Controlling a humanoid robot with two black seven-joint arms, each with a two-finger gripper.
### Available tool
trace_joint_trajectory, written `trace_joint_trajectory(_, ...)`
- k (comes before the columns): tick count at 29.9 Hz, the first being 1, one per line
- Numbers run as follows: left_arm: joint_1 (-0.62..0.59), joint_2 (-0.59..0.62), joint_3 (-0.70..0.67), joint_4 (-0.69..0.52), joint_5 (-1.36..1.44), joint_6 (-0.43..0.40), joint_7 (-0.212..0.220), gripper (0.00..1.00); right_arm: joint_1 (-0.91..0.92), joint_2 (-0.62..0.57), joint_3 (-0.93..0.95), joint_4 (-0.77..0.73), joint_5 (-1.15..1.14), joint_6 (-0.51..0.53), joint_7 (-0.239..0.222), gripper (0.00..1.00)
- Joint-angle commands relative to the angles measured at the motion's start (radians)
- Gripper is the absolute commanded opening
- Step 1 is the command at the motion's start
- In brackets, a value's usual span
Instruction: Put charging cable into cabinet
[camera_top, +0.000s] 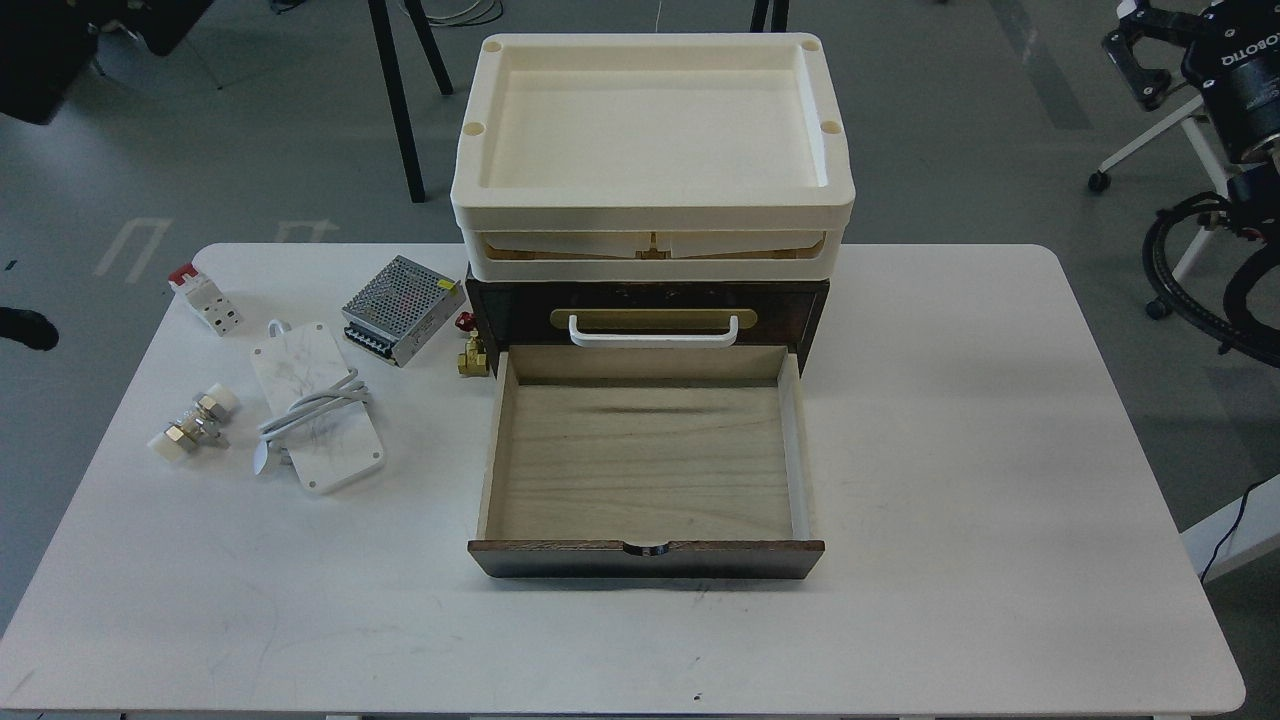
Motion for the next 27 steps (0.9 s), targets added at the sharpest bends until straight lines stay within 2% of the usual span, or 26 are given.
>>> trace_joint_trajectory(1,0.047,0.109,0.126,-0.067,0.513,0.077,0.0,1.0,-0.063,-0.031,0.056,0.008,0.0,0.0,0.003,1.0)
trace_joint_trajectory(3,0.052,0.11,0.233,-0.031,0.77,0.149,0.0,1.0,-0.102,-0.046,0.085,0.036,0.0,0.0,0.004,1.0)
trace_joint_trajectory(5,0.05,0.097,0.335,0.081,1.024,0.22,0.0,1.0,-0.129,-0.056,0.112,0.063,-0.001,0.0,0.003,1.0)
trace_joint_trajectory(8,0.04,-0.017,0.429,0.309,1.301,0.358,0.0,0.99,-0.143,-0.057,0.117,0.088,-0.001,0.0,0.003,1.0)
trace_joint_trajectory(11,0.04,-0.106,0.449,0.526,1.4,0.452,0.0,0.99,-0.145,-0.057,0.119,0.088,-0.001,0.0,0.004,1.0)
trace_joint_trajectory(13,0.037,-0.143,0.479,0.597,1.4,0.472,0.0,0.99,-0.148,-0.057,0.119,0.088,-0.001,0.0,0.003,1.0)
trace_joint_trajectory(18,0.004,-0.222,0.564,0.675,1.4,0.498,0.0,0.99,-0.163,-0.057,0.119,0.088,-0.003,0.0,0.004,1.0)
trace_joint_trajectory(27,0.008,-0.304,0.578,0.733,1.4,0.503,0.0,0.99,-0.194,-0.057,0.119,0.09,-0.003,0.0,0.004,1.0)
